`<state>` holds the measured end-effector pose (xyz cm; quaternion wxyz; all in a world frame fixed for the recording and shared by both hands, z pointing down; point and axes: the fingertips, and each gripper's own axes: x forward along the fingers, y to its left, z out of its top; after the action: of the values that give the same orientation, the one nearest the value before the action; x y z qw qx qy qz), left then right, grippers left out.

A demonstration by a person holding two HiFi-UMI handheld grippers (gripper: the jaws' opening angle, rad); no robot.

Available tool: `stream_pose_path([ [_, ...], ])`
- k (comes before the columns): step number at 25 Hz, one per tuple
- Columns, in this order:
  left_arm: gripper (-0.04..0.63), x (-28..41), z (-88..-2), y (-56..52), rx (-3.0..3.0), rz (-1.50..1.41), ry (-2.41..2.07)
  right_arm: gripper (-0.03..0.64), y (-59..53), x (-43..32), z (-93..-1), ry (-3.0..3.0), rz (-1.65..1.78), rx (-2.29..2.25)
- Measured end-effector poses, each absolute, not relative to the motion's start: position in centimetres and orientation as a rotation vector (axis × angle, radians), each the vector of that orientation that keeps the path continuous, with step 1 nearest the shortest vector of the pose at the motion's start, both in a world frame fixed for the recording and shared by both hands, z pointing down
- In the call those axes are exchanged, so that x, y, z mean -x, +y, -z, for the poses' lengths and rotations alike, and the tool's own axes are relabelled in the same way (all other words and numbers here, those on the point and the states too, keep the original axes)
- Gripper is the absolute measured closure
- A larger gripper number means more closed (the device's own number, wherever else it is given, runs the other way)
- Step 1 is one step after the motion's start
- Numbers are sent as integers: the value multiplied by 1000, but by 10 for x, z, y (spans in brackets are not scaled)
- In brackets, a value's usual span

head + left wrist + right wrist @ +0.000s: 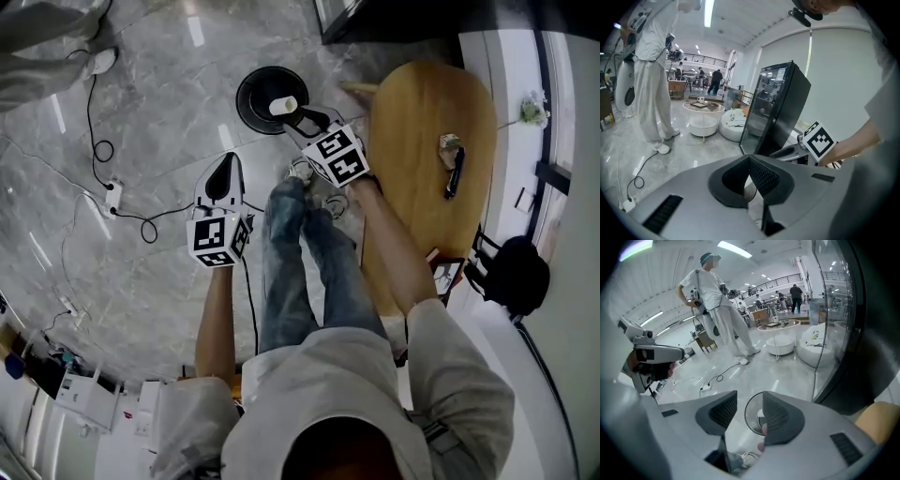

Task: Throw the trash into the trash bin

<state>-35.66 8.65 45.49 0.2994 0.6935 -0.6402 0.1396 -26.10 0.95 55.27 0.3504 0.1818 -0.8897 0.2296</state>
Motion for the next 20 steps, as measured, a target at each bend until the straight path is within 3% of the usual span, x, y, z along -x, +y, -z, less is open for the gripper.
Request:
stream_pose_path([
  [5,577,358,-460,85,-1826,-372,-1700,450,12,261,-557,-2301,-588,-456],
  [14,577,322,-454,79,-1886,-396,-1680,586,8,232,-539,-2360,-560,-557],
  [20,577,301,-450,66,-1940,-423,-1631,588,5,210,-530,-2373,-617,-606],
])
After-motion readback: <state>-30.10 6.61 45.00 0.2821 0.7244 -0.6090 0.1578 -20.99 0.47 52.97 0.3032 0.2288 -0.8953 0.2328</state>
